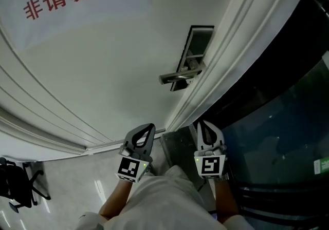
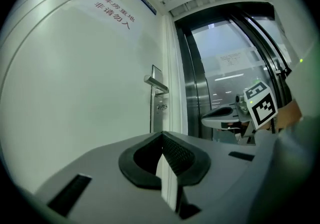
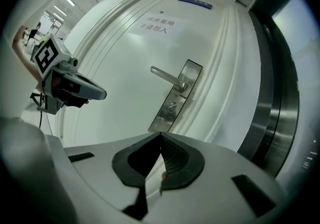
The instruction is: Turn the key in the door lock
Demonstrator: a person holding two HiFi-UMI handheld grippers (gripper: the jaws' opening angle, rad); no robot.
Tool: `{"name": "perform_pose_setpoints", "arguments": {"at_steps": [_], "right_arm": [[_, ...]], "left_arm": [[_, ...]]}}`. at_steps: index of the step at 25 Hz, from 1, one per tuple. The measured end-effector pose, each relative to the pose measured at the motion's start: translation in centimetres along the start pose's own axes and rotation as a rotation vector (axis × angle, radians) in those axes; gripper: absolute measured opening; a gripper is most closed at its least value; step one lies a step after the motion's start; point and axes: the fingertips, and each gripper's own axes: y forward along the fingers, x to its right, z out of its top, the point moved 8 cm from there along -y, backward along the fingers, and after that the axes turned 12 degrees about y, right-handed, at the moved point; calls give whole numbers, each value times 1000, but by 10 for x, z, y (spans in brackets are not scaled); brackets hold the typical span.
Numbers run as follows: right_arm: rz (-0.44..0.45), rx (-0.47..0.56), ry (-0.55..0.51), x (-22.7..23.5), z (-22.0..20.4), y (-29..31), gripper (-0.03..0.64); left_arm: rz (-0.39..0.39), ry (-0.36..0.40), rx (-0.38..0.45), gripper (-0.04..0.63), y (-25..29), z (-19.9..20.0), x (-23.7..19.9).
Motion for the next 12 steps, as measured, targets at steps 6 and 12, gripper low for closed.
{"name": "perform_pose_setpoints", "arguments": {"at_steps": [6,12], "right_arm": [[-42,-29,-220,-5,27,19,3],[-45,-60,-468,1,47,52,5]], "left_arm": [[-64,13,-17,6,10,8,-8],[-63,35,-24,6,19,20,-17]]}}
